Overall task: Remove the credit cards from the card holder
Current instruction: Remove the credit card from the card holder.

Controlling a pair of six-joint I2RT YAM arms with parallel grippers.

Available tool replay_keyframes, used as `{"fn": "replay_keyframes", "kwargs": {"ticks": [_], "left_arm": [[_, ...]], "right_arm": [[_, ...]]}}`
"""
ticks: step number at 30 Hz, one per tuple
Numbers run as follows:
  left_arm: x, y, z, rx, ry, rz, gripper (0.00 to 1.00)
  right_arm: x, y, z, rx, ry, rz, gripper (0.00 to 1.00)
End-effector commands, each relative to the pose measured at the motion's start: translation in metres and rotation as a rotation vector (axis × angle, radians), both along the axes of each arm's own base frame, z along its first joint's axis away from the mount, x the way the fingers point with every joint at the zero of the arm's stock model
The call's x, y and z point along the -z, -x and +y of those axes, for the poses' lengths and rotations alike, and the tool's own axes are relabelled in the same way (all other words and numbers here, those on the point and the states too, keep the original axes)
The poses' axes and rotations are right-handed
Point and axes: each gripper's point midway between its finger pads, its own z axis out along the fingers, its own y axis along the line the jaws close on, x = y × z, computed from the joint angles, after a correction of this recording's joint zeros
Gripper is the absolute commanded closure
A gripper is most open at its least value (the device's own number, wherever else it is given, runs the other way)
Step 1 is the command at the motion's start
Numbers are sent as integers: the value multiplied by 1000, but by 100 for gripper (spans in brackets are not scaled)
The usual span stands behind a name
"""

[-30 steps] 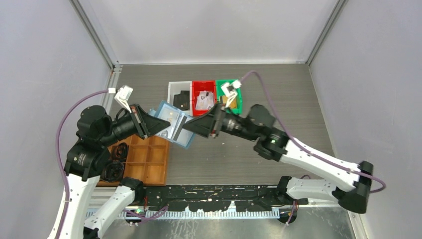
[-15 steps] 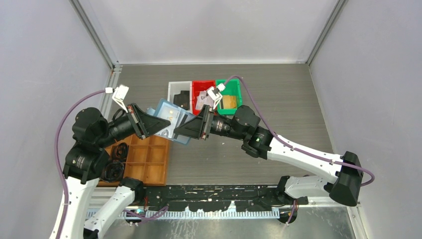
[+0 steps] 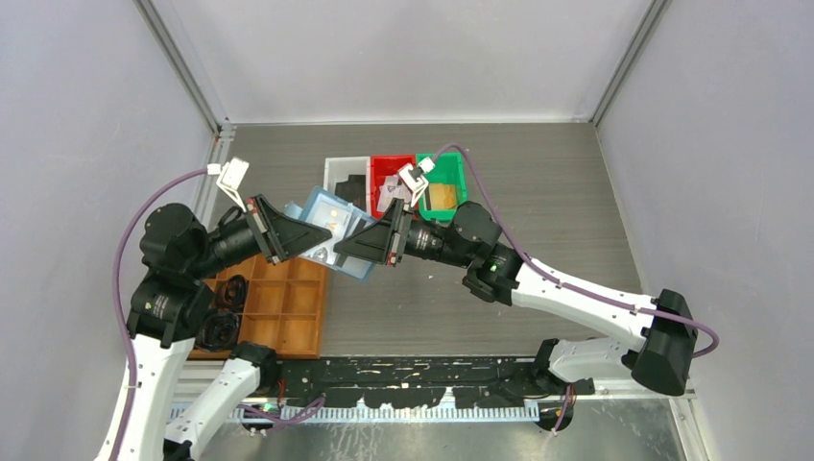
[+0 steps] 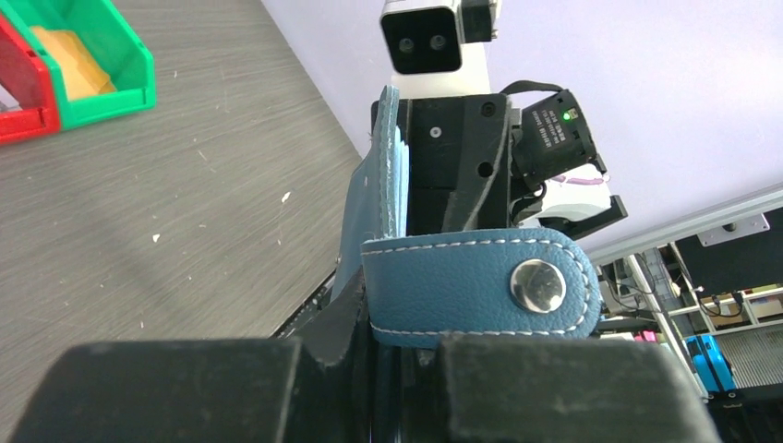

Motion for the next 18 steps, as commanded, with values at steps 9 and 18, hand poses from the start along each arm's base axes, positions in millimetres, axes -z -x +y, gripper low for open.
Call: {"fn": "replay_keyframes", "kwargs": {"ticks": [9, 18], "left_arm": [[-16, 35, -11, 204, 48, -44, 82], [-18, 29, -11, 183, 44, -34, 76]], "right_arm": [[-26, -13, -9, 95, -122, -25, 86], [-17, -7, -16, 87, -137, -35, 97]]}}
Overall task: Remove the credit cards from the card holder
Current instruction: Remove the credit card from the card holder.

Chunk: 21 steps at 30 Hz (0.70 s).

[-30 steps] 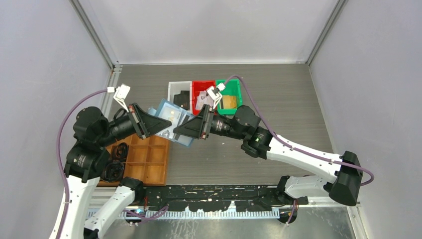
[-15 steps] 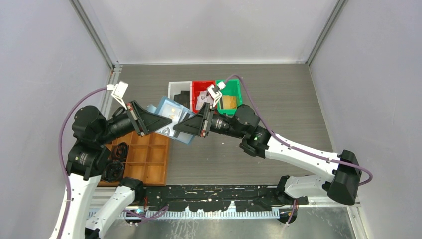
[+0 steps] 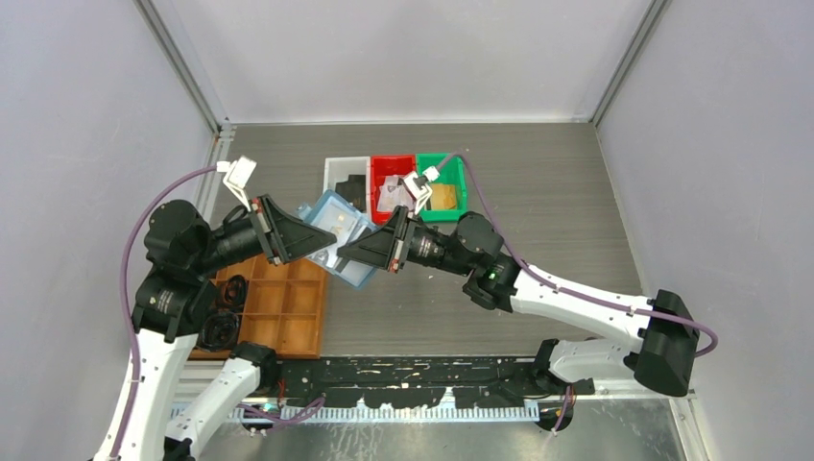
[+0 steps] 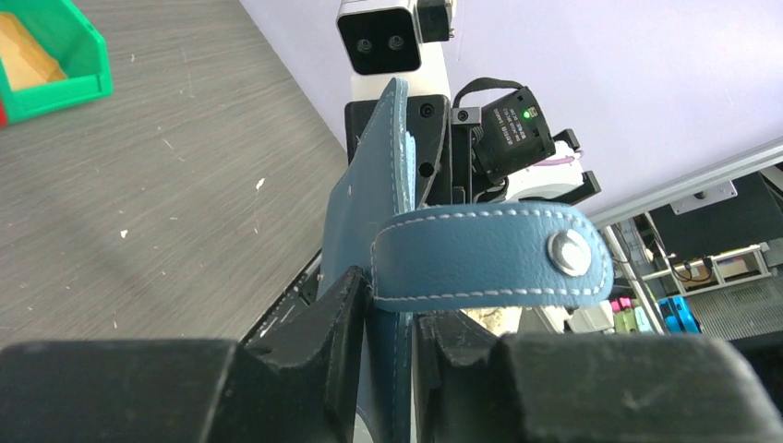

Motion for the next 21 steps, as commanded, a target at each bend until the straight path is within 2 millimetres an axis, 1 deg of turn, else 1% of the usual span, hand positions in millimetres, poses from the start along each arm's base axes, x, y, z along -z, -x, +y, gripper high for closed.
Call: {"fn": "replay_keyframes", "kwargs": {"ticks": [1, 4, 8, 14, 17, 18, 20, 21], "left_arm": [[-15, 21, -5, 103, 25, -29, 78], [-18, 19, -4, 82, 27, -36, 83], [-20, 19, -4, 79, 31, -36, 83], [-21, 18, -4, 77, 33, -34, 84], [-22, 18, -4, 74, 33, -37, 88], [-22, 19, -3, 72, 33, -41, 91], [-21, 18, -3, 67, 31, -42, 96], [-21, 18, -3, 65, 30, -44, 98]], "right_arm": [[-21, -5, -13, 67, -86, -39, 98], [-9, -5, -16, 78, -71, -27, 99], [1, -4, -22, 96, -61, -14, 99], [6, -1, -24, 90, -54, -11, 99], [9, 2, -21, 76, -48, -10, 99], [7, 3, -20, 72, -54, -12, 97], [1, 3, -19, 67, -74, -14, 80], [-5, 2, -19, 67, -91, -18, 73]]}}
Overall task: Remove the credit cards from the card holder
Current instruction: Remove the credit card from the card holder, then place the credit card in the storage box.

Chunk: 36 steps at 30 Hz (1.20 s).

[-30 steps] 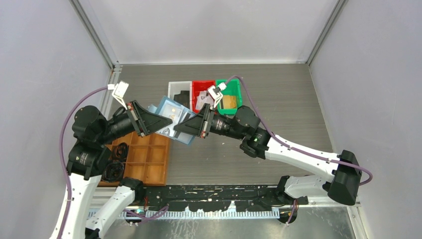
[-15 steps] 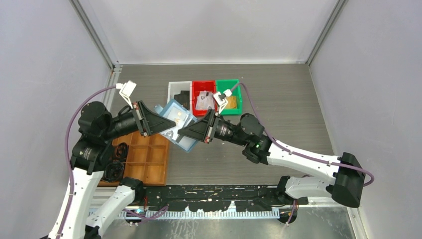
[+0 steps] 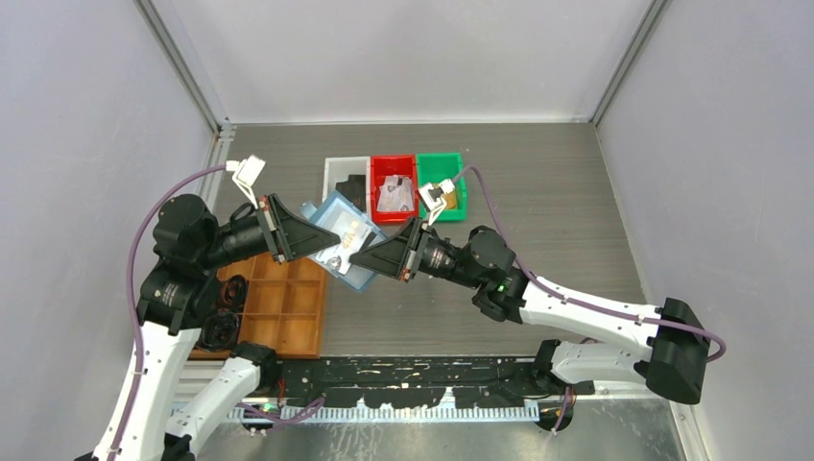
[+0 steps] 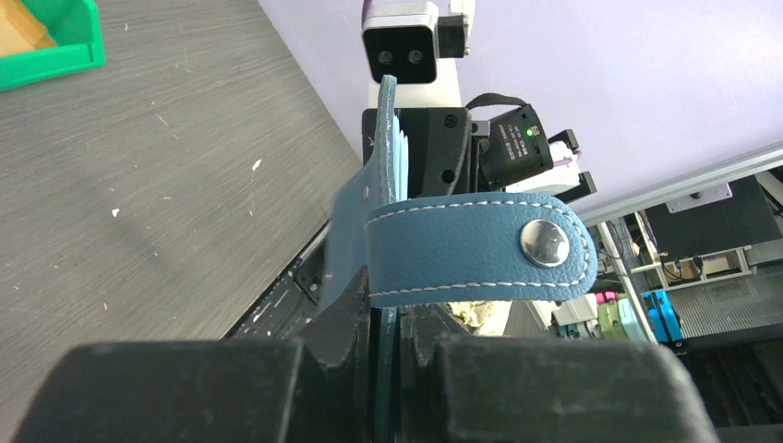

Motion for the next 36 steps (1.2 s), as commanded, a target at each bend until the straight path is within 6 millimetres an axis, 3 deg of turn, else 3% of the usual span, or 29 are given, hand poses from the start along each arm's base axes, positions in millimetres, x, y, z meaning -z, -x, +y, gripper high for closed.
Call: {"fn": "replay_keyframes", "kwargs": {"ticks": [1, 3, 6, 12, 19, 23, 28, 32, 36], "left_arm": [[-27, 18, 1, 40, 39, -90, 100], [-27, 18, 1, 40, 39, -90, 100], [-29, 18, 0, 42, 40, -91, 100], [-29, 19, 1, 36, 32, -99, 100], [-30, 13, 5, -10, 7, -117, 100], [-32, 12, 6, -23, 0, -130, 100], [-36, 10, 8, -40, -12, -163, 100], [-39, 10, 11, -49, -37, -210, 100], [-42, 14, 13, -40, -67, -293, 100]], "right_arm": [[-22, -4, 0, 24, -65, -24, 68], [-32, -7, 0, 37, -85, -34, 60], [-43, -12, 1, 60, -104, -44, 59], [-46, -13, 2, 60, -137, -42, 79], [-8, -8, -16, 93, -41, -19, 95], [11, -7, -35, 126, 14, -7, 99], [20, -1, -53, 119, 120, -49, 99], [14, -24, -82, 196, 199, -52, 99], [23, -77, -111, 313, 347, -8, 100]]}}
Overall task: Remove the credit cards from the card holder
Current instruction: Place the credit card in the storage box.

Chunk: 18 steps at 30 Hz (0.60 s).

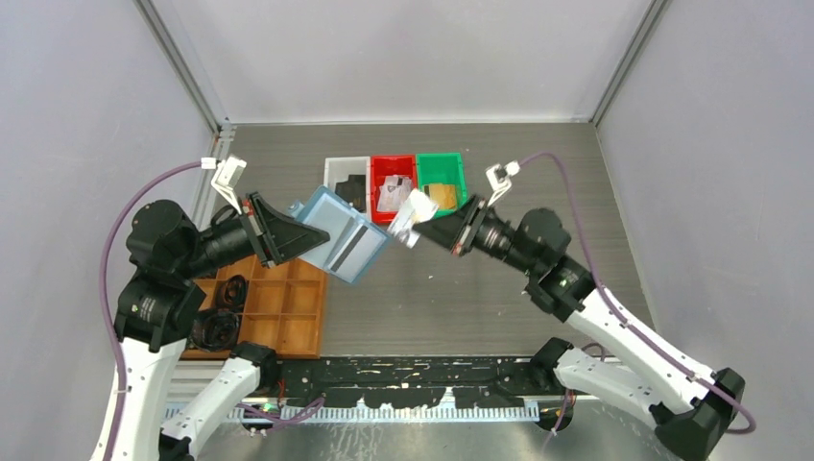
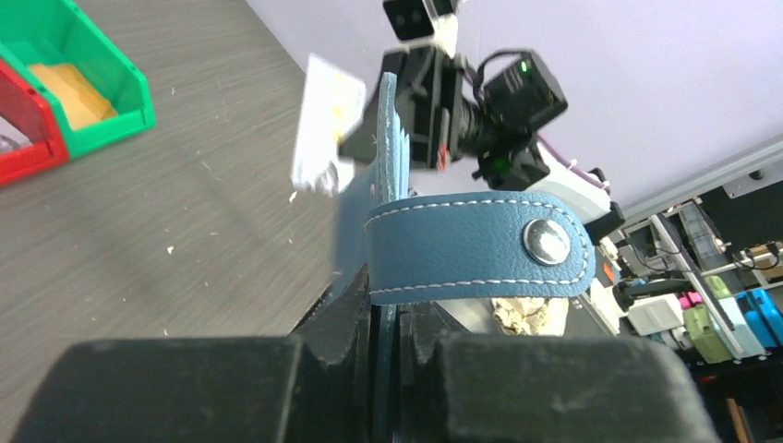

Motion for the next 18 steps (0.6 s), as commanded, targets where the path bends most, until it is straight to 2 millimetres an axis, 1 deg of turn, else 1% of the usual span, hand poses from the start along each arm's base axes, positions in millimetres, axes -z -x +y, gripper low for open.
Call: {"fn": "replay_keyframes", "kwargs": {"ticks": [1, 2, 5, 7, 9, 10, 12, 15, 18], "left_arm": [[-21, 11, 4, 18, -33, -184, 100], [-20, 12, 5, 20, -43, -199, 100], [-17, 14, 6, 23, -67, -224, 100], [-15, 16, 7, 22, -77, -236, 100], [-14, 17, 8, 22, -82, -243, 100], [-13, 17, 8, 23, -83, -245, 100], [-13, 19, 8, 24, -85, -248, 100], [-14, 21, 9, 31, -88, -256, 100], [-15, 23, 9, 33, -87, -266, 100]], "right_arm": [[3, -45, -27, 83, 168, 29, 99], [10, -57, -27, 85, 212, 49, 100], [46, -103, -19, 106, 391, 103, 99], [66, -132, -14, 127, 506, 114, 99], [83, -161, -7, 142, 580, 128, 99], [86, -176, -3, 151, 608, 117, 99], [105, -203, 4, 164, 677, 121, 99], [132, -235, 13, 169, 763, 144, 99], [148, -259, 25, 157, 795, 158, 99]]}}
